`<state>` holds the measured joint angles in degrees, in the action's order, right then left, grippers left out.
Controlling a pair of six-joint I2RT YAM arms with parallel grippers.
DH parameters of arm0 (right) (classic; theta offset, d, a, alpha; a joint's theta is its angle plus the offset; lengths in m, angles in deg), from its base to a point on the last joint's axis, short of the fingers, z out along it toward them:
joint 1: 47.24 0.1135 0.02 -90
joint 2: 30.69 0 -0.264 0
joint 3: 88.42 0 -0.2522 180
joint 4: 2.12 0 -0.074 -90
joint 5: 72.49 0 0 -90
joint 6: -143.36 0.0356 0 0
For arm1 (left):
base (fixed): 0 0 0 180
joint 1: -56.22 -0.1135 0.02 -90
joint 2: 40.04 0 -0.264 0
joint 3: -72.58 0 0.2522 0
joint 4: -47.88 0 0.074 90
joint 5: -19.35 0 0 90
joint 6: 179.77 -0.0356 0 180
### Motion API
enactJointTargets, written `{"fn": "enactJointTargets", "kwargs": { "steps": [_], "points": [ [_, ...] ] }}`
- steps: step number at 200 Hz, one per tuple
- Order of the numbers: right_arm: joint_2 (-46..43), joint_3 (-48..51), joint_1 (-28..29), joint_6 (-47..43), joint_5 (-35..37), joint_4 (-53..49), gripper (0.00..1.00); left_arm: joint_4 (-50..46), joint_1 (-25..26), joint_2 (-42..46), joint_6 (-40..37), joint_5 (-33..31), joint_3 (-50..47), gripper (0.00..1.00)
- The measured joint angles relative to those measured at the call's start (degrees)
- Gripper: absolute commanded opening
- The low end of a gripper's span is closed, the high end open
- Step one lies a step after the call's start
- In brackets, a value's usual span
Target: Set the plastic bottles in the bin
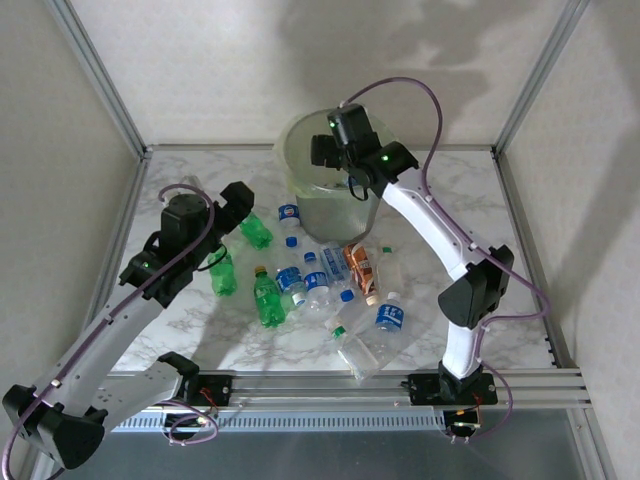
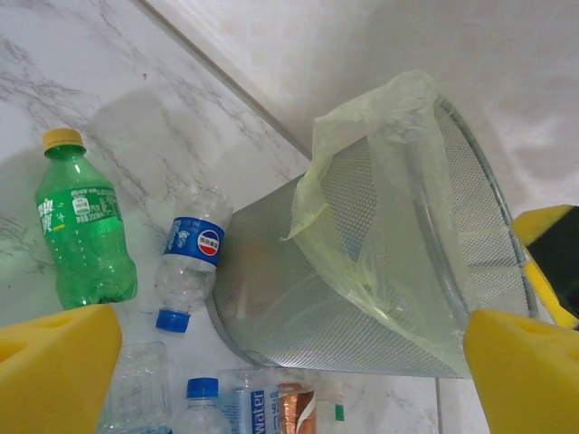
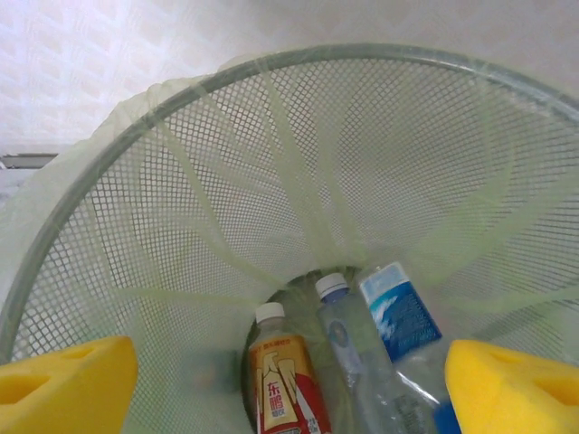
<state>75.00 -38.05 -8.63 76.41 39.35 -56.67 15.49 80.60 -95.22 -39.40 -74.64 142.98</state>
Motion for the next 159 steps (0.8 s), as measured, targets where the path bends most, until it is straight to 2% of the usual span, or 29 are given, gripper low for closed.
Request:
{"fn": "enactJointTargets", "kwargs": {
  "steps": [29,98,129,159],
  "points": [
    [-8.31,7.96,0.00,-0.33,2.45,1.49,0.93,0.00,0.00,0.07,-0.72,0.15,-0.02,0.93],
    [-35.67,32.39,0.00,3.26,10.05,3.56,0.95,0.57,-0.11,0.07,-1.38,0.81,-1.38,0.91],
    [-40.81,41.24,0.00,7.32,10.43,0.07,0.95,0.68,-0.11,0.04,-1.38,1.49,-2.40,0.90],
    [-42.05,49.35,0.00,10.12,7.58,-2.89,0.95,0.98,-0.11,0.04,-1.33,2.10,-2.45,0.88]
  ]
}}
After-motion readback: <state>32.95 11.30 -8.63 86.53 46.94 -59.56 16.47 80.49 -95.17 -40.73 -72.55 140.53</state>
